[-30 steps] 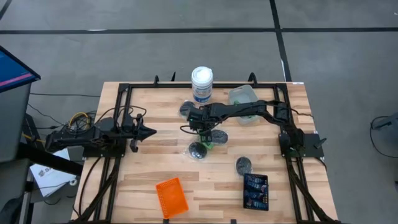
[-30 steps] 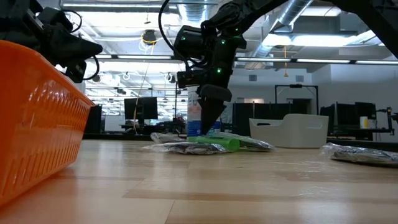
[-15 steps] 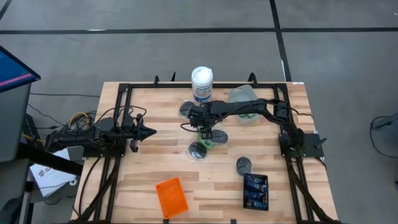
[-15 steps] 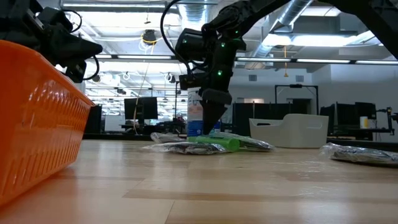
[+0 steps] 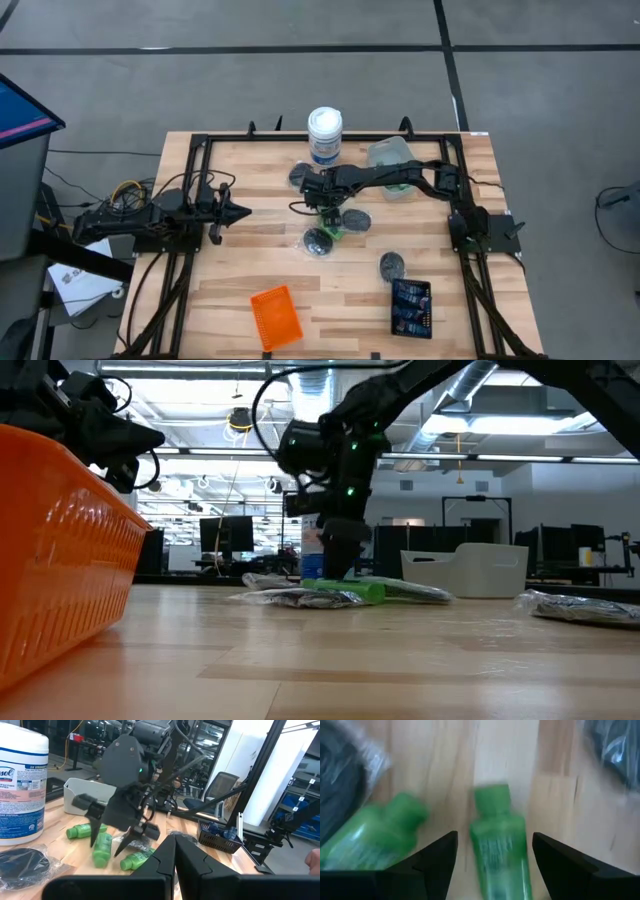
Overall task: Pick & Place Travel size toiletries
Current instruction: Put the green shampoo into the gray basket
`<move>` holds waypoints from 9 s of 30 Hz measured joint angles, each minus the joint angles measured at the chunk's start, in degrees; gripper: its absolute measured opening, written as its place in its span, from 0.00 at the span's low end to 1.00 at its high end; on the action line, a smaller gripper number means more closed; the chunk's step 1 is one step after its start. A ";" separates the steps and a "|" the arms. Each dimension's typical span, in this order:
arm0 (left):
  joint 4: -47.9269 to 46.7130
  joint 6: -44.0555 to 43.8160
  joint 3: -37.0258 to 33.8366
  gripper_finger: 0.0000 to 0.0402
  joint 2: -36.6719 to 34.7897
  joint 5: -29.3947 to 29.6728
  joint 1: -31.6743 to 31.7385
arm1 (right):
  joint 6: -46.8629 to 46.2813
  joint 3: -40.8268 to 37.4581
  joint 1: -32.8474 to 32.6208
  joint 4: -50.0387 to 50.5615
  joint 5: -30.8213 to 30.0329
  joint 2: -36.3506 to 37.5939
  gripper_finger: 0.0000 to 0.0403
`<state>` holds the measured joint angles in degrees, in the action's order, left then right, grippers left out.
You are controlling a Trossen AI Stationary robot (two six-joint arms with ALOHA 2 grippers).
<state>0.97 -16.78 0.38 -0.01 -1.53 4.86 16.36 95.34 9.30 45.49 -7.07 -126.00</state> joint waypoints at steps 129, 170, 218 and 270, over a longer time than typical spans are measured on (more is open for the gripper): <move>0.82 0.00 -0.07 0.00 0.00 -0.40 -0.02 | -16.16 -6.87 10.87 0.39 -1.26 6.85 0.61; 0.96 0.00 -0.04 0.00 0.00 -0.27 0.00 | -13.34 7.40 10.57 17.95 5.81 3.16 0.36; 1.21 0.00 -0.04 0.00 0.00 -0.23 0.00 | -31.16 -25.40 27.06 3.57 -8.01 21.85 0.41; 1.82 0.00 -0.03 0.00 0.00 -0.25 -0.01 | -37.42 -2.20 -10.58 -8.08 -12.50 10.16 0.59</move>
<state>2.80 -16.78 0.35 -0.01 -1.78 4.85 -21.06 93.14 -1.28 37.42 -19.57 -115.84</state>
